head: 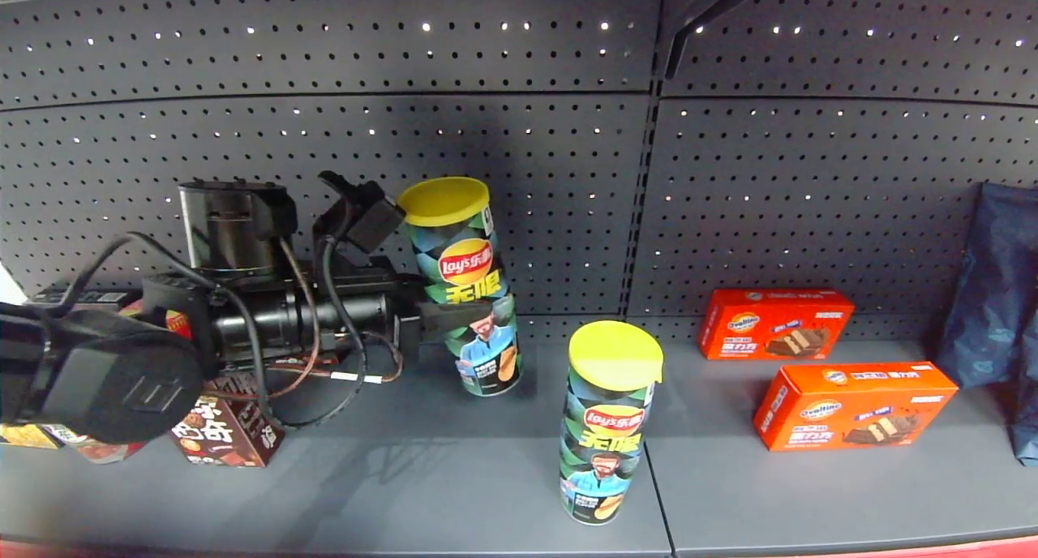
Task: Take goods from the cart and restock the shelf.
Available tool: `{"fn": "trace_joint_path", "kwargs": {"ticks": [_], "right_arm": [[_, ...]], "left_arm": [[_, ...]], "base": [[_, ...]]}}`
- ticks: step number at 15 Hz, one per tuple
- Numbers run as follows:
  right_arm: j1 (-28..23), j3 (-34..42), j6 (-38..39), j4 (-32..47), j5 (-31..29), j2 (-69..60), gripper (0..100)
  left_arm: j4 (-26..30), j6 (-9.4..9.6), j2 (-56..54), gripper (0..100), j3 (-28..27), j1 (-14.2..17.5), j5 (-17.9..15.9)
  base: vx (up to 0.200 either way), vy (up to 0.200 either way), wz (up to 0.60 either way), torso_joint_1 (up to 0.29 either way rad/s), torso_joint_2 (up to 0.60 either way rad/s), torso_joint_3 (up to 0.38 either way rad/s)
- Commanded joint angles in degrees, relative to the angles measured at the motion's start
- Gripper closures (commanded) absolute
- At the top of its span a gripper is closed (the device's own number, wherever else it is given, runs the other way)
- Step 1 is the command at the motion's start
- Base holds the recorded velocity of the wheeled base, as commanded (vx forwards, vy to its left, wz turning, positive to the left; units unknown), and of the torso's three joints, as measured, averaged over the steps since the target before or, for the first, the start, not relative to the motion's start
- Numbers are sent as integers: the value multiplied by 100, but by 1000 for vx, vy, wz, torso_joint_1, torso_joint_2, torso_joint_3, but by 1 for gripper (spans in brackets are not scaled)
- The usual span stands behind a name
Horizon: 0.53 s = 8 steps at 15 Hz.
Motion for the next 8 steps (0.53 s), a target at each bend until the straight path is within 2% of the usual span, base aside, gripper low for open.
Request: {"fn": "trace_joint_path", "kwargs": {"ticks": [1,5,8], "right_arm": [[9,7,-4,-2,5,7,0],[0,7,5,-2,5,7,0],[0,-2,-4,-2,5,7,0]], "left_arm": [[15,160,789,100,-513,-24,-12],[208,160,1439,100,-1375,-270,-20],[331,160,1738,100,-1735,-490,-12]], "base": [[0,0,0,0,0,0],[0,0,0,0,0,0],[0,0,0,0,0,0]]}}
